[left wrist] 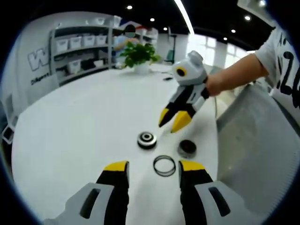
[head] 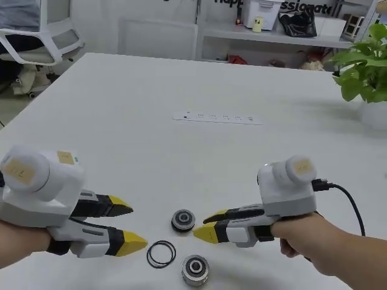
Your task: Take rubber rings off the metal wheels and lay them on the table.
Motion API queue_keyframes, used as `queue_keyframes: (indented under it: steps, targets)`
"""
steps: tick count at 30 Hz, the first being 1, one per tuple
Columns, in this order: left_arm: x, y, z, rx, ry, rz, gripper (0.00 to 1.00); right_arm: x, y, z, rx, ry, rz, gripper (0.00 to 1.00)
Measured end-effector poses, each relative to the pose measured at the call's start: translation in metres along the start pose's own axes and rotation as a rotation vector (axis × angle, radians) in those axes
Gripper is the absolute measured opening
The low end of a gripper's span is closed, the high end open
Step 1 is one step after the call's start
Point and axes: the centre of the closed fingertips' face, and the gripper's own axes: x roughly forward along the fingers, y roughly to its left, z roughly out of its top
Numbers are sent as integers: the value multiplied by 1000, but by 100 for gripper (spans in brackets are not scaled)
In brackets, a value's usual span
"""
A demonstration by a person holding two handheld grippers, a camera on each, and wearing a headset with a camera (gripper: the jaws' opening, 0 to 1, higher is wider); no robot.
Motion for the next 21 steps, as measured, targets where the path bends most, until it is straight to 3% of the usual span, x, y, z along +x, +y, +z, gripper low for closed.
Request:
queue_keyframes:
  steps: [21]
  targets:
    - [18,14,4,-13,2,-1,43,7,-19,-4,-82,13,-49,25]
